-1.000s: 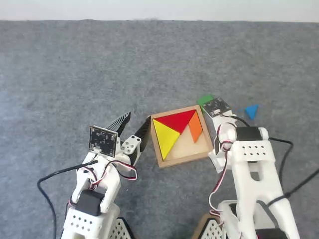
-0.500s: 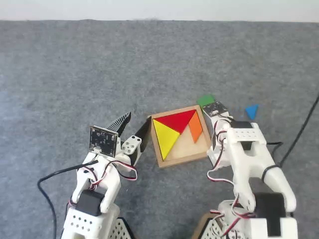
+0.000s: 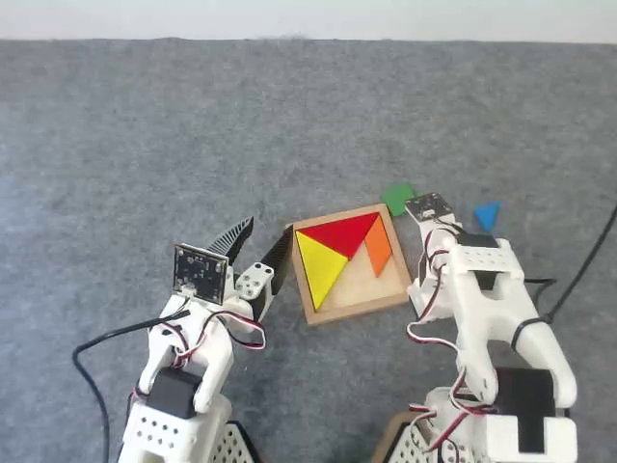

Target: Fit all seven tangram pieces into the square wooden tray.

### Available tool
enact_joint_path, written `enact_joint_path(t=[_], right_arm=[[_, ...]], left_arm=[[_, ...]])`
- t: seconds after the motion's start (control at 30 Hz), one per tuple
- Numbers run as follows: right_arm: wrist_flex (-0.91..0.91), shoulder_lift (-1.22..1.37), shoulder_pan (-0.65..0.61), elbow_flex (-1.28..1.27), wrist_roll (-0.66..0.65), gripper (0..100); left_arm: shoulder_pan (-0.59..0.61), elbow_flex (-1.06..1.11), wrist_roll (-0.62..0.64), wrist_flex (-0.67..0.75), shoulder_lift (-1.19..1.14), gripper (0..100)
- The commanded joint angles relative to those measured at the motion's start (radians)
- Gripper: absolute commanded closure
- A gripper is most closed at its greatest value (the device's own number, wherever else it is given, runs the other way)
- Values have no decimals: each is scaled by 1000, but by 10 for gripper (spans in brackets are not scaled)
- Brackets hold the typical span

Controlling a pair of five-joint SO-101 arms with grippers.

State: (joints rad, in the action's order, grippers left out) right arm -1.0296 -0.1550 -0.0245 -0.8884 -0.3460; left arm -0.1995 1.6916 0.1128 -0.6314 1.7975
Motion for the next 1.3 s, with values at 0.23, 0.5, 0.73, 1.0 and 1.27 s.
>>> enact_joint_path(t=[0.23, 0.5, 0.73, 1.0, 1.27], right_arm=[[27, 38, 31, 35, 115, 736], [28, 38, 28, 28, 114, 891], [-28, 5, 1, 78, 115, 897], [-157, -130, -159, 173, 178, 897], [-162, -119, -298, 287, 199, 897]], left_arm=[[-6, -8, -6, -6, 20, 805], [-6, -8, -8, -6, 20, 805], [-6, -8, -8, -6, 20, 805], [-6, -8, -8, -6, 20, 805], [-6, -8, -8, -6, 20, 805]])
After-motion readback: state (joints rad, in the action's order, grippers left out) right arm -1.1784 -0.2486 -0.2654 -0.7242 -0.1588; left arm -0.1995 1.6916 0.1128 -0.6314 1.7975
